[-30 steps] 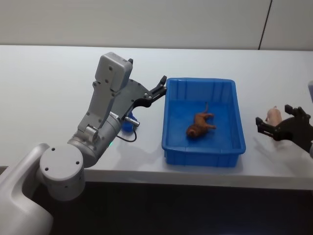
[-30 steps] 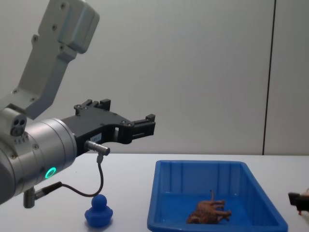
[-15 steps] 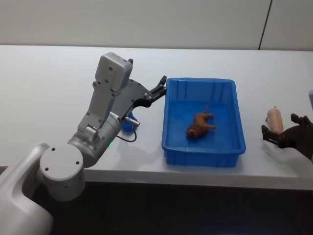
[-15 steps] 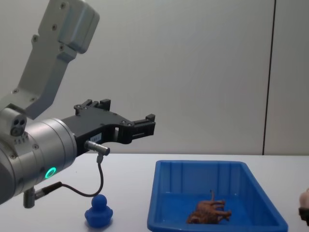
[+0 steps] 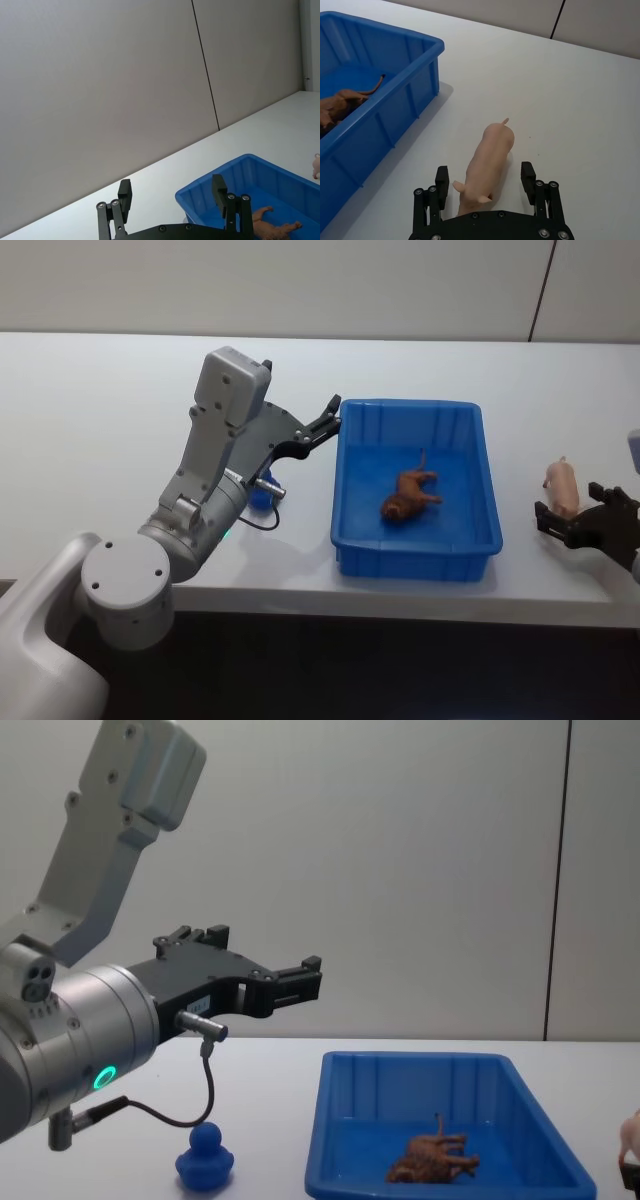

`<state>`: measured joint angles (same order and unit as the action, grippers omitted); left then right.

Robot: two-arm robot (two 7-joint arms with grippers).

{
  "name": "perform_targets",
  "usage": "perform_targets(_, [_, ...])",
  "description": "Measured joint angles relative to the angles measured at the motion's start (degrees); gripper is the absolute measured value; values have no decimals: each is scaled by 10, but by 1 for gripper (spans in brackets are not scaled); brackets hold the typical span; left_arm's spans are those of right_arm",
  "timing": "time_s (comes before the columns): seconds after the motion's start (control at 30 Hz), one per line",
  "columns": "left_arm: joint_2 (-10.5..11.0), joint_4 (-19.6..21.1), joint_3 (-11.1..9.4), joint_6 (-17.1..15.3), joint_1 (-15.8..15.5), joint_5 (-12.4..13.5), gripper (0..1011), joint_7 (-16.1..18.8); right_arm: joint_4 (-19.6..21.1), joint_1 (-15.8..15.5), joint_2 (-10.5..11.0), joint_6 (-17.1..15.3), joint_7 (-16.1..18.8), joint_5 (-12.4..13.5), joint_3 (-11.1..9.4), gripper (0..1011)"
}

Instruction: Pick up the two dolls from the table and place them into the box.

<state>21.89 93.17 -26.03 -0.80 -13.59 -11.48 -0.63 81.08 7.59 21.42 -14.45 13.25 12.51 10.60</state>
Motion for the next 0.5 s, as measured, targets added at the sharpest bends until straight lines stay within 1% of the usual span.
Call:
perform_targets(0.07, [0,0,0,0,0,0,1001,0,-3,2,-1,1,0,1,0,868])
perform_targets(0.1, [0,0,0,0,0,0,1001,0,-5,3,-2,1,0,1,0,856])
perform_targets(0.27, [0,0,0,0,0,0,1001,0,-17,9,-5,6,0,3,1,689])
perform_targets(0.3, [0,0,0,0,0,0,1001,0,-18,10,-6,7,-1,4,1,676])
perform_targets(0.4, [0,0,0,0,0,0,1001,0,-23,13,-7,10,-1,6,1,589])
perform_targets(0.5, [0,0,0,0,0,0,1001,0,-26,14,-8,13,-1,9,0,476])
